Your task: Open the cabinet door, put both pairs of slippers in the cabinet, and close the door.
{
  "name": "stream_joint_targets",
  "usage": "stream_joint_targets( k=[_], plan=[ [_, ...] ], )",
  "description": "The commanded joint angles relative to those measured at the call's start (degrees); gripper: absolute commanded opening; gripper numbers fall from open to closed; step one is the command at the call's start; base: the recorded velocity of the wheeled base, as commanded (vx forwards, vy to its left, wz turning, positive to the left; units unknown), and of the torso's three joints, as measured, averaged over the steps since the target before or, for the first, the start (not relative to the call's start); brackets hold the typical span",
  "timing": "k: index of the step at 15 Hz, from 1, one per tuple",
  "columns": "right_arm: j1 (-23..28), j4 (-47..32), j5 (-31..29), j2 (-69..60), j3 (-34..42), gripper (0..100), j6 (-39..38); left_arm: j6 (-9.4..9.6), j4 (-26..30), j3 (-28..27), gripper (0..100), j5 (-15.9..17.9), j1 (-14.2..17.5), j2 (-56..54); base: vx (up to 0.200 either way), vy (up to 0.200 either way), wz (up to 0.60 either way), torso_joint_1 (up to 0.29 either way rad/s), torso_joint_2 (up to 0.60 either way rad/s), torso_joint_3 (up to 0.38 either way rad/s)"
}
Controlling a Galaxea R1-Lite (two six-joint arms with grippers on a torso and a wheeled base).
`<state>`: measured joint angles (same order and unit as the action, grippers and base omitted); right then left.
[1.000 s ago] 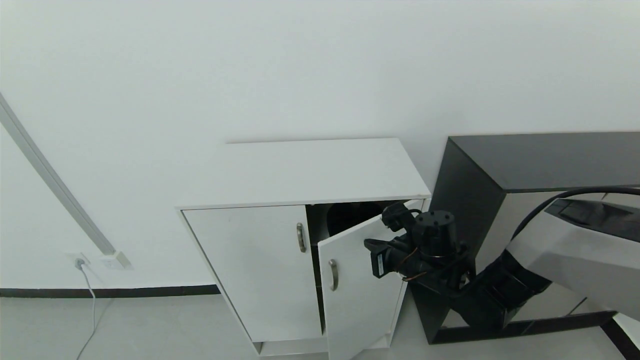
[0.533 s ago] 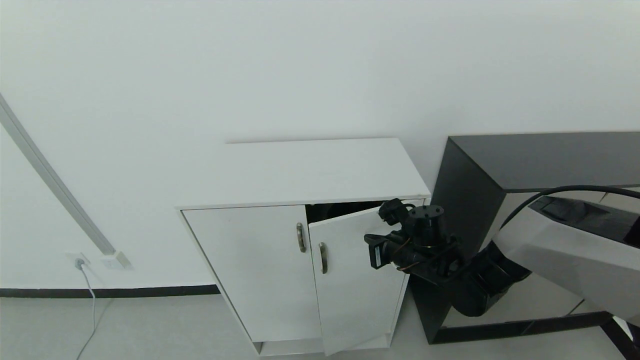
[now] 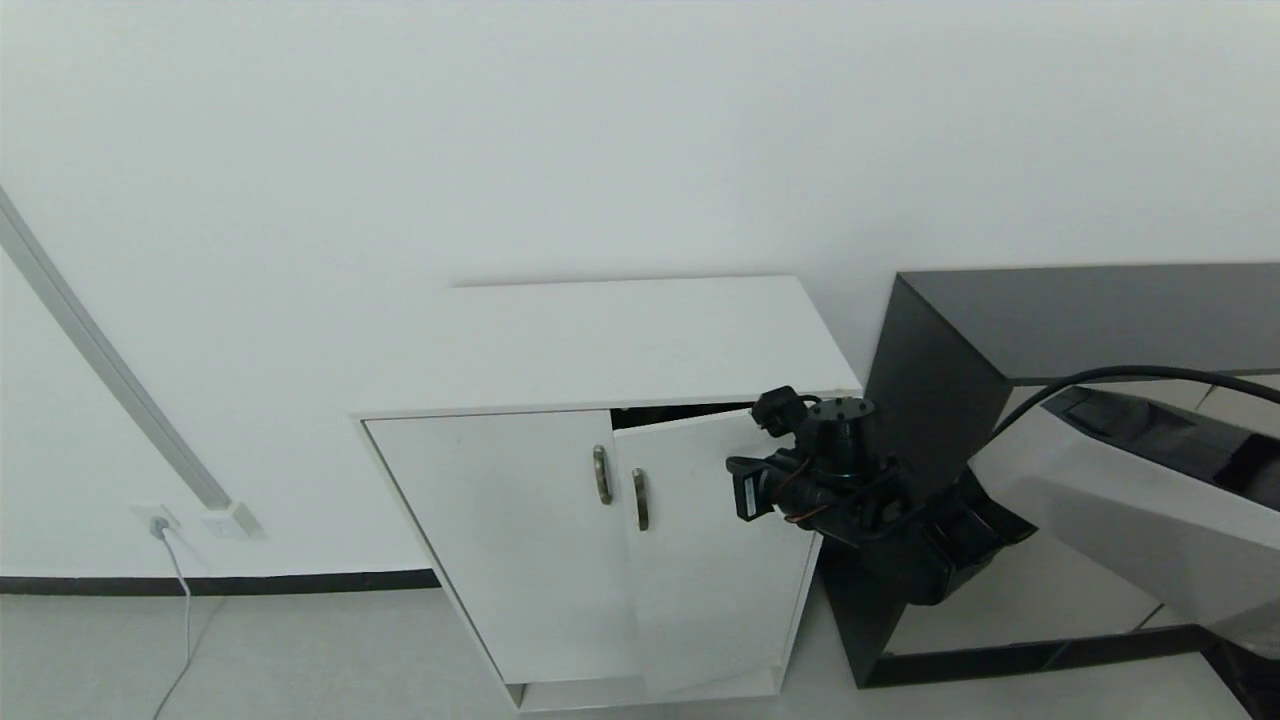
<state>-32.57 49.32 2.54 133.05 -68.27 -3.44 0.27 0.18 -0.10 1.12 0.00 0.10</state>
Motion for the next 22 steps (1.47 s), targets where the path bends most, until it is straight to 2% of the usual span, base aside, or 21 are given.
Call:
stream_joint_targets(
  k=[1, 22],
  plan=[
    [0.4, -0.7, 0.0, 0.4, -1.1, 0, 0.0, 0.00, 0.0, 0.0, 0, 0.0, 0.0, 0.0, 0.000, 0.000, 0.00, 0.000, 0.00, 0.000],
    [1.2, -2.7, -0.1, 1.6, -5.3, 0, -0.2, 0.00, 0.0, 0.0, 0, 0.0, 0.0, 0.0, 0.000, 0.000, 0.00, 0.000, 0.00, 0.000]
  ],
)
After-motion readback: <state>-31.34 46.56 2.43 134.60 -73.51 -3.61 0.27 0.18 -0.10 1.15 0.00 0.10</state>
